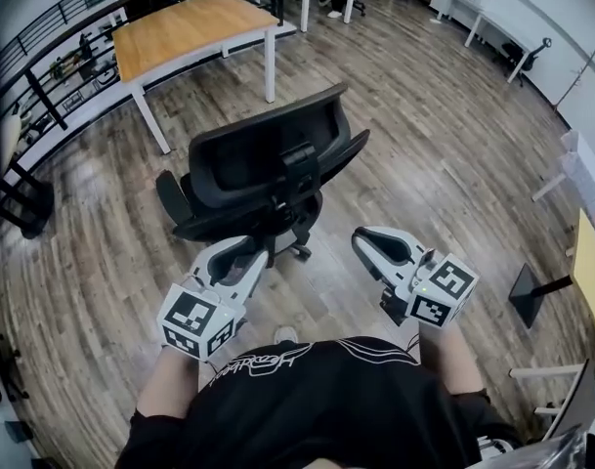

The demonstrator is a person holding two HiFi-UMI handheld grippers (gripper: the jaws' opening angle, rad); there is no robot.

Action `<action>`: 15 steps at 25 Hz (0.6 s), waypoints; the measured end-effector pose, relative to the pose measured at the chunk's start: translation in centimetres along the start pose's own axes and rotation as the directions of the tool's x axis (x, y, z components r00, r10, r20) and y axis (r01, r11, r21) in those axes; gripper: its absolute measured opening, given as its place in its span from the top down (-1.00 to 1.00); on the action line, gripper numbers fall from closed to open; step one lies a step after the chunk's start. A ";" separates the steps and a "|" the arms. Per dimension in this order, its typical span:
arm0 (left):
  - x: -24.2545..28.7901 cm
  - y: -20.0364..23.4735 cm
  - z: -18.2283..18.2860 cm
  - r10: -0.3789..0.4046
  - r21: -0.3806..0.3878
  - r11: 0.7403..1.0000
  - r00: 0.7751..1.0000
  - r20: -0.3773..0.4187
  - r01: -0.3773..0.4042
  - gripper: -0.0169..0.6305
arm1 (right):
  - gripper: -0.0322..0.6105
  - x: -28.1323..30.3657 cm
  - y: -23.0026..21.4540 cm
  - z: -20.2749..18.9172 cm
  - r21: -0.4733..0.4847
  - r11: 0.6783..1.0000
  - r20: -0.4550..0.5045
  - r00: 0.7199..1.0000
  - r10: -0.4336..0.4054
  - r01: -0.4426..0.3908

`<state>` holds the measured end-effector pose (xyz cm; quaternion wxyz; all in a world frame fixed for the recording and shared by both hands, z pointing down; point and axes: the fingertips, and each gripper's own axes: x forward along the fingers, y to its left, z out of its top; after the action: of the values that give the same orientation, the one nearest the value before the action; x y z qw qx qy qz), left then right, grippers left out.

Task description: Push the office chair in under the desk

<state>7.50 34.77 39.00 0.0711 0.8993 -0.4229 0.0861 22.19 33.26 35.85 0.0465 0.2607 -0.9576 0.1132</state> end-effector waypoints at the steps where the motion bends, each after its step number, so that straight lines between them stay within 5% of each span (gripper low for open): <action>1: 0.0 1.1 -0.2 0.014 0.009 1.000 1.000 -0.006 -0.014 0.63 | 0.76 0.5 -0.9 -0.1 -0.018 1.000 -0.011 1.000 -0.009 0.009; 6: -0.6 5.3 -1.3 0.092 0.047 0.995 0.995 -0.036 -0.090 0.53 | 0.73 2.2 -5.3 -0.9 -0.096 0.993 -0.070 0.995 -0.077 0.070; 10: -1.0 7.1 -1.7 0.146 0.054 0.988 0.988 -0.056 -0.143 0.38 | 0.39 2.9 -9.3 -1.3 -0.159 0.982 -0.131 0.984 -0.123 0.102; 15: -0.7 9.0 -2.3 0.272 0.116 0.959 0.953 -0.136 -0.257 0.22 | 0.21 3.9 -14.6 -0.4 -0.304 0.947 -0.177 0.970 -0.163 0.104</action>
<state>-0.12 30.06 41.63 0.0470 0.8277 -0.5284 0.1830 26.30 19.16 39.59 0.1882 0.3029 -0.9342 -0.0073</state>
